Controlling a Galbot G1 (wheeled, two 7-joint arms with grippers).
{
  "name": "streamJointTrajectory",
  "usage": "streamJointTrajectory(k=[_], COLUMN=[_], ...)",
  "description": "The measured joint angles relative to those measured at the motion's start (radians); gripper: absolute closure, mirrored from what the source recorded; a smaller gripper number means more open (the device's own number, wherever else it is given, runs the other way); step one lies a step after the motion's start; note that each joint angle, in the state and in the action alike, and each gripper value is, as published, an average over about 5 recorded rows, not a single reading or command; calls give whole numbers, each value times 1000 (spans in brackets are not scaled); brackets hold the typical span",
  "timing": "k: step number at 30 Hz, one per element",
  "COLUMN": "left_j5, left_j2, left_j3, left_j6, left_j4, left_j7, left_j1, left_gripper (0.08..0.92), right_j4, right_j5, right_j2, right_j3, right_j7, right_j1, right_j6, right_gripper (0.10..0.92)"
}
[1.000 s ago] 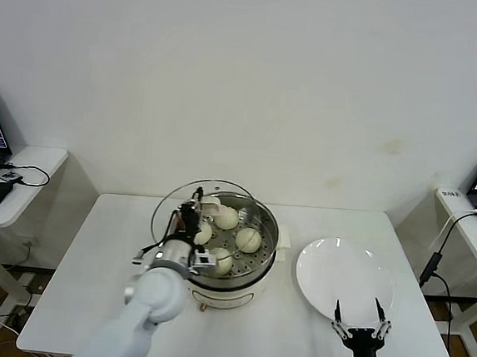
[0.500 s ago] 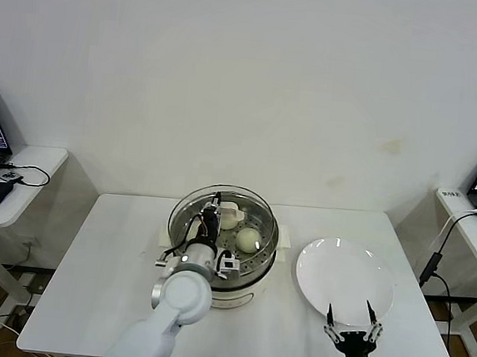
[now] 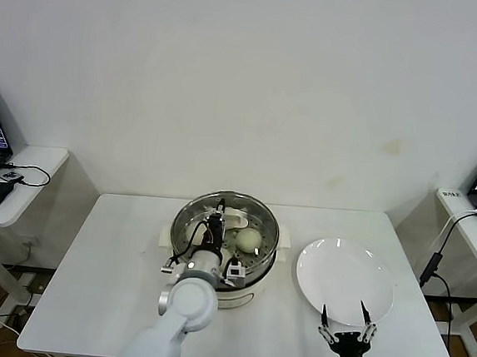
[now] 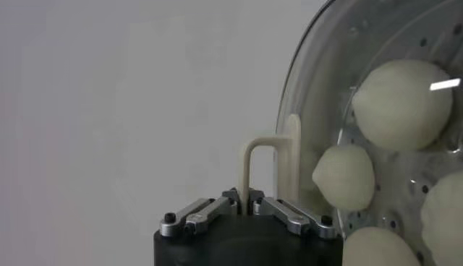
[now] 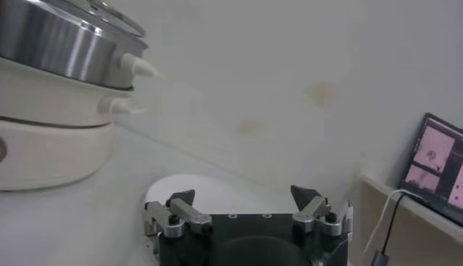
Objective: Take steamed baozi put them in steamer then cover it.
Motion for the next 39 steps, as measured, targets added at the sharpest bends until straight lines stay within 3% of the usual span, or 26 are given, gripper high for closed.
streamJointTrajectory(k=[21,31,39], left_j5=[22,3,-53], left_j2=[-20,0,50], left_j3=[-16,-34,-61], left_j6=[-18,-22,-40], left_j4=[23,-26,-151], left_j7=[-4,-14,-42], left_j1=[9,46,147], left_gripper=[831,554,329], right_j4=[-1,2,3], right_j5=[-3,-14,-18], right_j2=[-1,4,6], right_j3=[-11,-18,-19], right_j7=[-3,-3,-4], right_j1=[-7,-14,-22], right_j6=[6,6,10], right_gripper=[203,202,203])
